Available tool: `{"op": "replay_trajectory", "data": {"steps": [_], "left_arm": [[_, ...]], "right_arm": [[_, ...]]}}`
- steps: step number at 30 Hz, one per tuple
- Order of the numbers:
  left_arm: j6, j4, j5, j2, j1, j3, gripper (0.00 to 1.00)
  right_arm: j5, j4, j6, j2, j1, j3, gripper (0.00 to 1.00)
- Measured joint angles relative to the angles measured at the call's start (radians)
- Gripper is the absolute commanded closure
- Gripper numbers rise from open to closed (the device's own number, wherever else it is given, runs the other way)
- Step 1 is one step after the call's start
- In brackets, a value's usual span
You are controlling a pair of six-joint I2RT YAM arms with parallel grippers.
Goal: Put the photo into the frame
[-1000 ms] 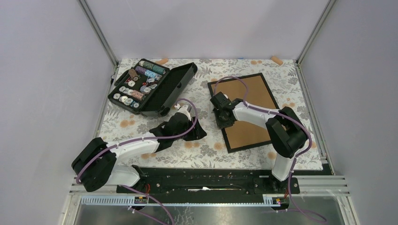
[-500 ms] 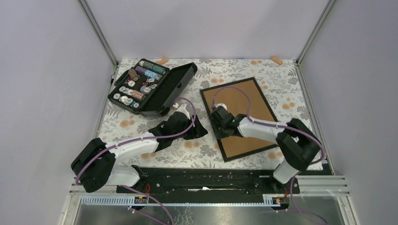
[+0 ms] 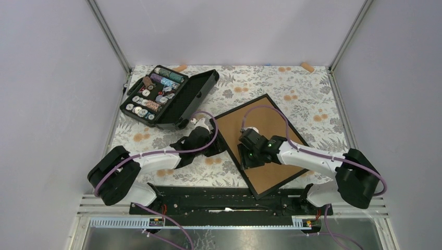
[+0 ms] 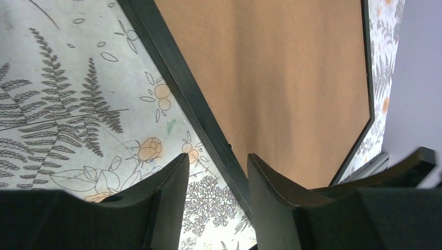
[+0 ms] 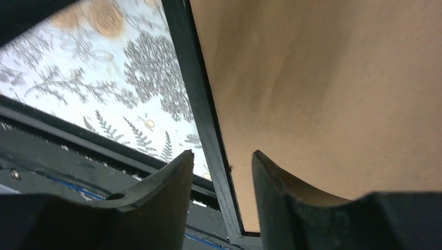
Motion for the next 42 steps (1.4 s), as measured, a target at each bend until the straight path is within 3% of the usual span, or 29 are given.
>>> {"op": "replay_trajectory", "data": {"steps": [6,14,21,42], "left_arm": [[-0.080,-0.014,-0.051,0.041,0.001,0.001,0.63],[-0.114,0.045,-0.052,0.140,0.021,0.010,0.57],[-0.116,0.074,-0.049,0.182,0.027,0.037,0.65],[-0.160,0.096,-0.055,0.202,0.030,0.034,0.69]], "right_arm": [[0.097,-0.056,-0.095,0.129,-0.016,0.204,0.58],[0.102,-0.052,-0.194,0.304,-0.047,0.316,0.63],[0.098,-0.050,-0.230,0.428,-0.047,0.414,0.67],[0.100,-0.057,-0.222,0.485,-0.052,0.445,0.71]]}}
